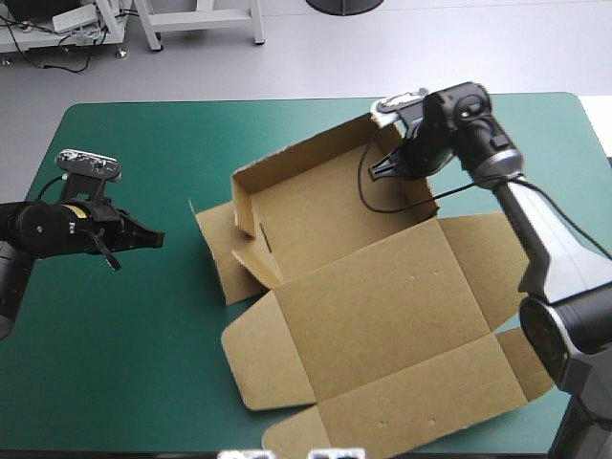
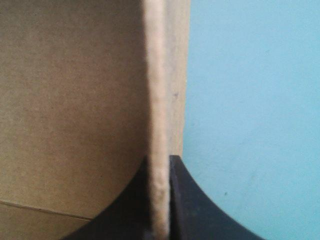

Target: Fold the box

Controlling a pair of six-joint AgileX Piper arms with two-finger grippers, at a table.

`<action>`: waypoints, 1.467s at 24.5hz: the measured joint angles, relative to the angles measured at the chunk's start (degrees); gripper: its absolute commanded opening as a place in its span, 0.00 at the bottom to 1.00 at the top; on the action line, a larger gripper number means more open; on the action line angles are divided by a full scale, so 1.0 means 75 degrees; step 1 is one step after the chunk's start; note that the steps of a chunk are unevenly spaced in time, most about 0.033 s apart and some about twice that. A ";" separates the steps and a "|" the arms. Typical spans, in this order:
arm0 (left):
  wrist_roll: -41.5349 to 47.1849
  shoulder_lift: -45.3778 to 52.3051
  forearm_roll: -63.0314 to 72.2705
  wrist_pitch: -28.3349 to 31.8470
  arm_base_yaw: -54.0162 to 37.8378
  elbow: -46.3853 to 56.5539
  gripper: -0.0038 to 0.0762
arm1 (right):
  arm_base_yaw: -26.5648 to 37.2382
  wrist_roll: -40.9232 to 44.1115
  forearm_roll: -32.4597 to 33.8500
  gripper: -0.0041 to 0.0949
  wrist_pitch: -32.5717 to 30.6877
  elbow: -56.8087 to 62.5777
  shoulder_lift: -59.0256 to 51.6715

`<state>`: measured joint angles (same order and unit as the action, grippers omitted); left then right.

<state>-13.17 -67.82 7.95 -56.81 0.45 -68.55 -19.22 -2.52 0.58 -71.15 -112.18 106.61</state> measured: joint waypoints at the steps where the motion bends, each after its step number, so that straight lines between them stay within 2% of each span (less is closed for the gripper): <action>1: 0.0000 -0.0053 -0.0051 0.0079 0.0000 0.0000 0.04 | 0.0273 -0.0086 -0.0201 0.02 0.0000 -0.0092 -0.0188; 4: 0.0000 -0.0585 -0.0101 0.0373 0.0000 0.0000 0.04 | 0.1286 -0.0357 -0.0760 0.02 -0.0017 -0.0146 -0.0846; 9: -0.0011 -0.1337 0.0231 0.1066 -0.0141 0.0000 0.05 | 0.2390 -0.0766 -0.1616 0.02 -0.0017 -0.0146 -0.1563; 11: -0.0259 -0.1603 0.0801 0.1299 -0.0405 0.0000 0.05 | 0.2821 -0.0933 -0.2114 0.02 -0.0010 -0.0146 -0.1864; 14: -0.1383 -0.2047 0.2525 0.1259 -0.0984 0.0000 0.05 | 0.3271 -0.1131 -0.2676 0.02 -0.0010 -0.0148 -0.2236; 18: -0.3139 -0.2649 0.5061 0.0868 -0.1443 0.0000 0.05 | 0.3346 -0.1376 -0.3340 0.02 -0.0010 -0.0154 -0.2615; 22: -0.4070 -0.2999 0.6306 0.0578 -0.1487 0.0000 0.05 | 0.3346 -0.1505 -0.3914 0.02 -0.0018 -0.0154 -0.2862; 28: -0.5437 -0.3352 0.8489 -0.0545 -0.1496 0.0000 0.05 | 0.3240 -0.1595 -0.4477 0.02 -0.0012 -0.0139 -0.2992; 33: -0.5738 -0.3359 0.9376 -0.1428 -0.1441 -0.0641 0.04 | 0.2613 -0.1749 -0.4541 0.02 -0.0017 0.0617 -0.2985; 36: -0.5613 -0.3359 0.9412 -0.1543 -0.1082 -0.1120 0.04 | 0.2603 -0.1801 -0.4428 0.02 -0.0009 0.0721 -0.2930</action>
<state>-55.27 -93.01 78.54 -68.39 -7.66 -76.95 0.30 -16.02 -32.63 -71.22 -106.76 84.63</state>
